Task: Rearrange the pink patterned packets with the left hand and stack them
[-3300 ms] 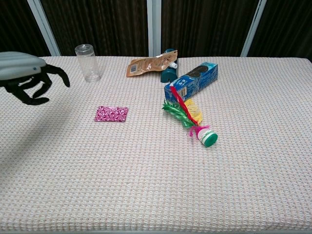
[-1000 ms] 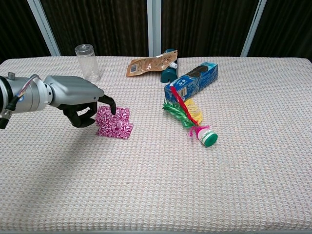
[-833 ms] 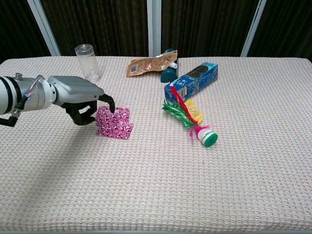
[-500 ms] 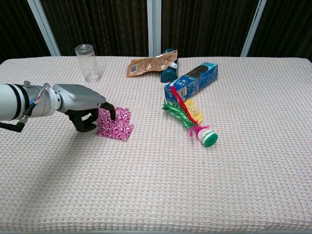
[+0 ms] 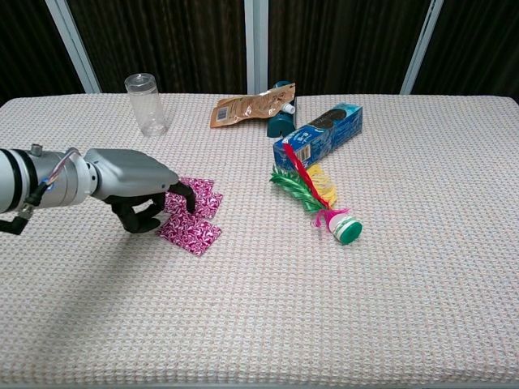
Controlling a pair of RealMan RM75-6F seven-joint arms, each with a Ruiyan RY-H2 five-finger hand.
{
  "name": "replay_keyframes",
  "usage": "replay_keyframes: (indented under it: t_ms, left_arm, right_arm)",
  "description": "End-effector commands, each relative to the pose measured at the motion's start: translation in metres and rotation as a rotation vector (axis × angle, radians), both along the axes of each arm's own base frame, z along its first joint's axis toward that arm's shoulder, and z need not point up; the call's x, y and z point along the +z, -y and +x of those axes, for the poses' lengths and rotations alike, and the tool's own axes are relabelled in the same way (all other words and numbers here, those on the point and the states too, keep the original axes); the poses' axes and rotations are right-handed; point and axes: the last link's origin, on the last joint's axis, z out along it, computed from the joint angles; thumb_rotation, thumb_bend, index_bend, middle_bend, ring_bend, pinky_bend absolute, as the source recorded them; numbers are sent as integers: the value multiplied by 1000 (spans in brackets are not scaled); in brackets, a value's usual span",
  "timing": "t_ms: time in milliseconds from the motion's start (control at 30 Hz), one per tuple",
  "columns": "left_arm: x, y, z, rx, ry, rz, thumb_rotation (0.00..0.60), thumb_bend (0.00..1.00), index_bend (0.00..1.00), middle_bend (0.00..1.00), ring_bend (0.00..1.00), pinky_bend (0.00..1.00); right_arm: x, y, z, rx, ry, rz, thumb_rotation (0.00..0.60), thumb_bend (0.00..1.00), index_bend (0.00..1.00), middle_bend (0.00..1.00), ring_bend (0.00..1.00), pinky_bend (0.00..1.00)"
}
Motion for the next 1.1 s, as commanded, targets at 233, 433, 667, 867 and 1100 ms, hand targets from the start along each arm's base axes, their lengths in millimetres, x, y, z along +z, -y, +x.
replay_keyframes:
  t_ms: [233, 433, 667, 867, 1100]
  left_arm:
    - [2, -4, 5, -3, 38, 56, 600, 545, 292, 845, 837, 934]
    - [-9, -11, 6, -2, 52, 66, 600, 545, 292, 845, 837, 934]
    - [-19, -14, 3, 7, 38, 51, 600, 545, 292, 845, 837, 933]
    - [-12, -17, -13, 48, 1, 67, 600, 545, 293, 845, 836, 931]
    - [5, -11, -31, 65, -33, 82, 600, 545, 293, 845, 836, 927]
  right_arm:
    - [0, -2, 0, 0, 3, 0, 483, 126, 236, 202, 140, 138]
    - [2, -4, -1, -6, 2, -6, 484, 125, 236, 203, 140, 138]
    - [2, -4, -2, -10, 4, -6, 480, 127, 236, 201, 139, 138]
    - [2, -3, -3, -11, 6, -6, 486, 125, 235, 202, 140, 138]
    - [0, -1, -1, -1, 8, 1, 484, 125, 235, 203, 140, 138]
